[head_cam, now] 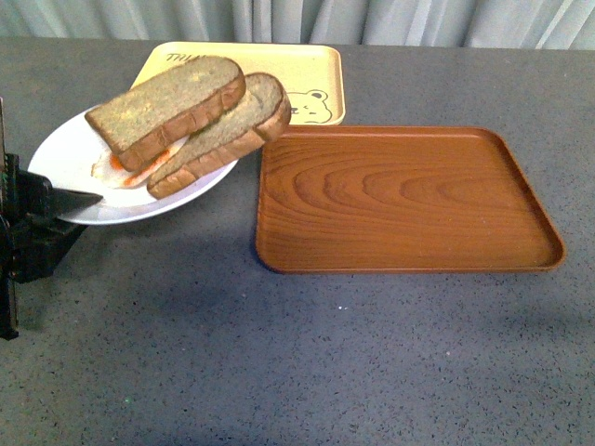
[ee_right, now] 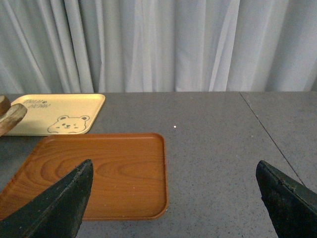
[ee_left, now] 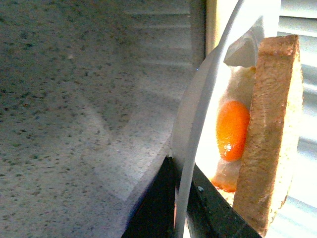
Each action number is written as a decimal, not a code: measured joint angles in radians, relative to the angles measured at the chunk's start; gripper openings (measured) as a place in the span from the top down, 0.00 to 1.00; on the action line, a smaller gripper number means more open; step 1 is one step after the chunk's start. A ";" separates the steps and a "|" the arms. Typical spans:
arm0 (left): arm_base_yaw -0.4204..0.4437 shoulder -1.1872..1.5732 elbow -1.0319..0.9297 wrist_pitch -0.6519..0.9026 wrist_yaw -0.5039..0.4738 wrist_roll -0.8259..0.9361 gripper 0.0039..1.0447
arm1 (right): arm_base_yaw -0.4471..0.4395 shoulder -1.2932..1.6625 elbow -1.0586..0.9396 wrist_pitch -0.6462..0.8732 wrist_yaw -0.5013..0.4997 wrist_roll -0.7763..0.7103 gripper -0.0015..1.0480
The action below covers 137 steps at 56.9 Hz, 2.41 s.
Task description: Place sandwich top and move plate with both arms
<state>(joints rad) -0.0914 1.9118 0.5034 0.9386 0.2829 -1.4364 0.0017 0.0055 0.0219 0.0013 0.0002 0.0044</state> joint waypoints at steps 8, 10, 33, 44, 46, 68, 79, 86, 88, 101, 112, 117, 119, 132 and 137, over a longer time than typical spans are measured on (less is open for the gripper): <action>-0.035 0.011 0.135 -0.122 -0.002 0.035 0.98 | 0.000 0.000 0.000 0.000 0.000 0.000 0.09; -0.051 0.032 0.200 -0.169 -0.002 0.053 0.98 | 0.000 0.000 0.000 0.000 0.000 0.000 0.09; -0.126 0.386 0.806 -0.489 -0.022 0.142 0.98 | 0.000 0.000 0.000 0.000 0.000 0.000 0.09; -0.136 0.503 0.981 -0.574 -0.028 0.163 0.96 | 0.000 0.000 0.000 0.000 0.000 0.000 0.09; -0.136 0.507 0.990 -0.574 -0.024 0.166 0.89 | 0.000 0.000 0.000 0.000 0.000 0.000 0.09; -0.075 0.401 0.772 -0.381 0.027 0.202 0.33 | 0.000 0.000 0.000 0.000 0.000 0.000 0.09; -0.019 0.198 0.491 -0.172 -0.009 0.298 0.08 | 0.000 0.000 0.000 0.000 0.000 0.000 0.09; 0.016 -0.043 0.059 0.353 -0.335 0.968 0.38 | 0.000 0.000 0.000 0.000 -0.001 0.000 0.09; 0.035 -0.120 -0.018 0.369 -0.322 1.073 0.43 | 0.000 0.000 0.000 0.000 0.000 0.000 0.09; 0.092 -0.507 -0.344 0.284 -0.283 1.403 0.94 | 0.000 0.000 0.000 0.000 -0.001 0.000 0.09; 0.092 -0.766 -0.393 0.087 -0.283 1.421 0.99 | 0.000 0.000 0.000 0.000 -0.001 0.000 0.09; 0.092 -0.858 -0.426 0.024 -0.283 1.422 0.99 | 0.000 0.000 0.000 0.000 -0.001 0.000 0.09; 0.092 -0.890 -0.436 -0.001 -0.283 1.423 0.99 | 0.000 0.000 0.000 0.000 -0.001 0.000 0.09; 0.092 -1.061 -0.468 -0.134 -0.282 1.425 0.99 | 0.000 0.000 0.000 0.000 -0.001 0.000 0.09; 0.092 -1.126 -0.478 -0.190 -0.283 1.425 0.99 | 0.000 0.000 0.000 0.000 -0.001 0.000 0.09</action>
<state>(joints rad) 0.0002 0.7860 0.0254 0.7490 -0.0002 -0.0113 0.0017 0.0051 0.0219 0.0013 -0.0006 0.0044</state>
